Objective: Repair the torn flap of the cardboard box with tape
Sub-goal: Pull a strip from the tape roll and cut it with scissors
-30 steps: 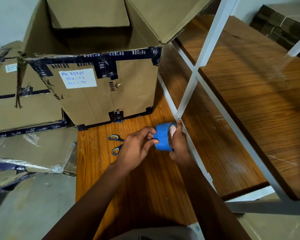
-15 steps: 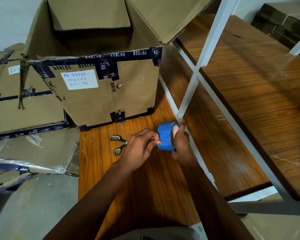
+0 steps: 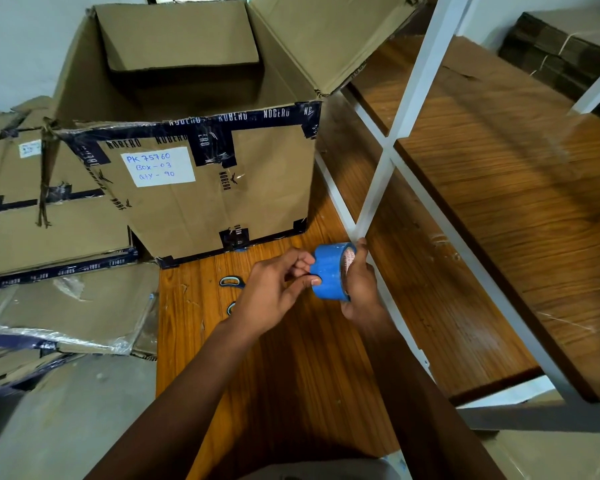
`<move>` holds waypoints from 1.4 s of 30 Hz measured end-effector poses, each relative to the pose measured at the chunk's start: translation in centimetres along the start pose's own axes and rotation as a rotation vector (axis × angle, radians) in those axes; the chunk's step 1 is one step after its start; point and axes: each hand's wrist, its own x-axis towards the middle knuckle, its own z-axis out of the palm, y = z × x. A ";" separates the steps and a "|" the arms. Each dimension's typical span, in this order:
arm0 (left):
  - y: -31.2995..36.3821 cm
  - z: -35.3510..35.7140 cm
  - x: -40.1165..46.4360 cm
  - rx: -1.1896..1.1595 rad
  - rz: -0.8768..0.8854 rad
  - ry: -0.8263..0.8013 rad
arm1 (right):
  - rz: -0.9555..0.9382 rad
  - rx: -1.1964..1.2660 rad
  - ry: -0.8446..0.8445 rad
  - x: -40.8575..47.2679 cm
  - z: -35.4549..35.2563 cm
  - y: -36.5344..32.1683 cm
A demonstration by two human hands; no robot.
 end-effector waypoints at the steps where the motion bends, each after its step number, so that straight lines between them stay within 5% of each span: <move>1: 0.0 0.1 0.0 -0.004 -0.004 -0.002 | 0.005 0.002 -0.001 0.0 -0.1 0.0; 12: 0.8 0.8 -0.1 0.053 0.089 0.016 | -0.068 0.019 0.028 1.1 -0.4 0.0; 19: 0.7 -0.3 0.7 -0.095 -0.072 0.010 | -0.074 0.016 0.012 1.1 -0.3 -0.6; 26: 0.7 -1.1 0.8 0.070 0.053 0.060 | -0.086 -0.030 0.014 1.7 -0.2 -0.5; 42: 1.0 -2.9 3.4 0.302 0.212 -0.257 | -0.076 -0.218 0.011 2.1 -1.0 -1.3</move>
